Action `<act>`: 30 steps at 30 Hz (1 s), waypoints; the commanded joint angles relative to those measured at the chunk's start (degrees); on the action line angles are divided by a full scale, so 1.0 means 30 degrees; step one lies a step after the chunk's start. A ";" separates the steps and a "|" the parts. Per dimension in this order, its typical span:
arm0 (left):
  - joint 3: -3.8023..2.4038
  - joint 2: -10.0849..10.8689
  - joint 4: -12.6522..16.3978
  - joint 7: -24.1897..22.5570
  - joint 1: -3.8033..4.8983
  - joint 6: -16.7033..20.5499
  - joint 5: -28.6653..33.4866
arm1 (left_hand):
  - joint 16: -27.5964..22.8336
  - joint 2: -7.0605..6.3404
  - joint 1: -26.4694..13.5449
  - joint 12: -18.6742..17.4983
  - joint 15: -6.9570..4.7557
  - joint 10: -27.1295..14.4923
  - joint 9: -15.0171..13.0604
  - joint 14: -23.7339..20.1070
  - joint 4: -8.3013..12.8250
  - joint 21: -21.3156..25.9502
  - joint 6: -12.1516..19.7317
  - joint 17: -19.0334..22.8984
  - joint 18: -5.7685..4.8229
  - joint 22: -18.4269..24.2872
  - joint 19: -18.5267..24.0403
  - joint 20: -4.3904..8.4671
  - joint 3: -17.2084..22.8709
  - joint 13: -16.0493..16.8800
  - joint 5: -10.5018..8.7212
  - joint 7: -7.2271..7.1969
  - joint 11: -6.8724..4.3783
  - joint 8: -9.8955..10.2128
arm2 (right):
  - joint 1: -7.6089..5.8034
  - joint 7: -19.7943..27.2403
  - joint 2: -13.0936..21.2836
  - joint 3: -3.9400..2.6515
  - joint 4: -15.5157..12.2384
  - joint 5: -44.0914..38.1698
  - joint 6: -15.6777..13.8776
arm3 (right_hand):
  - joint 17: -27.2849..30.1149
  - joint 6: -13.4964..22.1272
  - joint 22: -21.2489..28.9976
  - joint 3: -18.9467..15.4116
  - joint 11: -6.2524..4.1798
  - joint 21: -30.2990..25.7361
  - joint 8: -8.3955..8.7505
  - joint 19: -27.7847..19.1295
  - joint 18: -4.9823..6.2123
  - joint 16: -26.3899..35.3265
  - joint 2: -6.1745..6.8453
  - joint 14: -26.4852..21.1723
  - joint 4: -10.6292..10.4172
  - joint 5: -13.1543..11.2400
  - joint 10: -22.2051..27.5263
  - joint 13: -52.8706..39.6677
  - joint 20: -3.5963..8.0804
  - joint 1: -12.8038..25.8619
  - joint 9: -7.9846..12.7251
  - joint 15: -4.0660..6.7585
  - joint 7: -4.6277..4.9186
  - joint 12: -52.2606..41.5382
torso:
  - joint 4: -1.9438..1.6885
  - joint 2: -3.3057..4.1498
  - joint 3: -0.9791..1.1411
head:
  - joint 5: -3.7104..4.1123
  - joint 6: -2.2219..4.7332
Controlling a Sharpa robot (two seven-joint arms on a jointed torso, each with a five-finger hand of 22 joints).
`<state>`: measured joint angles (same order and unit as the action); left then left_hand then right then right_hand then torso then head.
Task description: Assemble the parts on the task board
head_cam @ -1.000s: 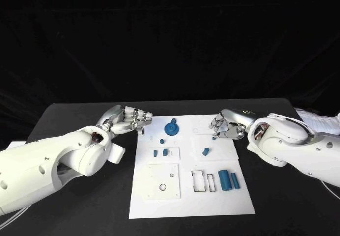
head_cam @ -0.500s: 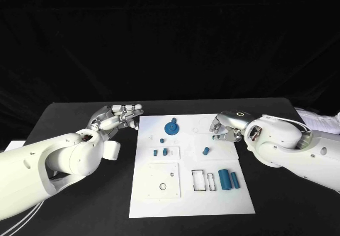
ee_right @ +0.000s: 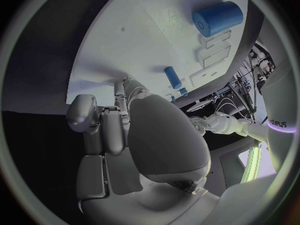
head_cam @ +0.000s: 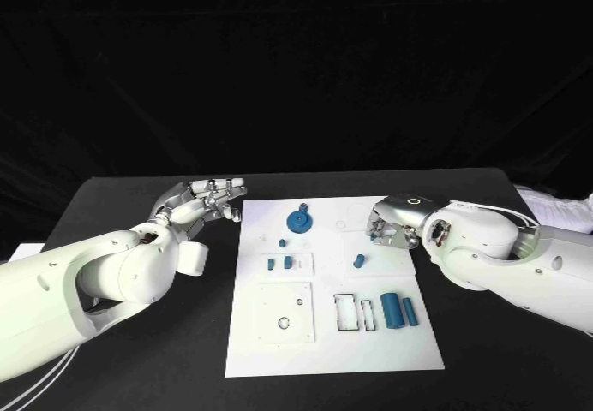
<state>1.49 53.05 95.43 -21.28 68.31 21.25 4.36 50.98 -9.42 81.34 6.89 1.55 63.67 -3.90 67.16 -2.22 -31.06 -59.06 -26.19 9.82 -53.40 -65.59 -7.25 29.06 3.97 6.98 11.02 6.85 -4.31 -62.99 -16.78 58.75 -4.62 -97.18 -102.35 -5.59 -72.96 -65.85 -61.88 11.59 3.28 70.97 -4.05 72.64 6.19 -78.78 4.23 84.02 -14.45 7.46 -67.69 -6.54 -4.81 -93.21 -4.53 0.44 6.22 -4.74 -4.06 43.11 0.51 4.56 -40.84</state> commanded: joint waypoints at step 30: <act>-0.0008 -0.0023 -0.0006 -0.0170 -0.0002 -0.0267 0.0161 | 0.0088 0.0108 0.0012 0.0126 -0.0006 0.0034 -0.0023 0.0112 0.0103 0.0069 -0.0163 0.0061 0.0225 0.0026 0.0114 0.0035 -0.0170 0.0001 0.0058 -0.0037 -0.0017 -0.0156 | -0.0127 -0.0566 0.0489 -0.0204 -0.1378 0.0222 -0.2238 | -0.0212 -0.0894 -0.0977 0.3670 0.0019 0.0768 -0.0039 0.0532 -0.0170 -0.0283 0.0312 0.1001 0.1394 -0.1126 -0.1388 0.0833 -0.0067 0.1052 -0.0481 0.0212 0.0160 0.0316 | 0.0038 -0.0043 0.0000 | 0.0223 -0.0027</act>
<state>1.49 53.08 95.38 -21.26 68.30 21.26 4.68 50.98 -9.42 81.34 6.89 1.57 63.67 -3.89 67.18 -1.91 -31.06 -59.26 -26.06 9.82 -53.41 -65.60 -7.25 28.74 3.95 6.98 10.82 6.84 -4.59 -63.34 -18.19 60.11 -5.23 -100.93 -102.60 -10.12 -73.54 -68.36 -64.80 22.48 3.18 73.01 -3.75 73.89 6.18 -79.35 5.14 84.02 -10.18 4.39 -71.47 -3.98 -4.83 -90.46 -6.01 0.84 6.54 -4.14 -3.96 42.97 0.50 5.15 -40.96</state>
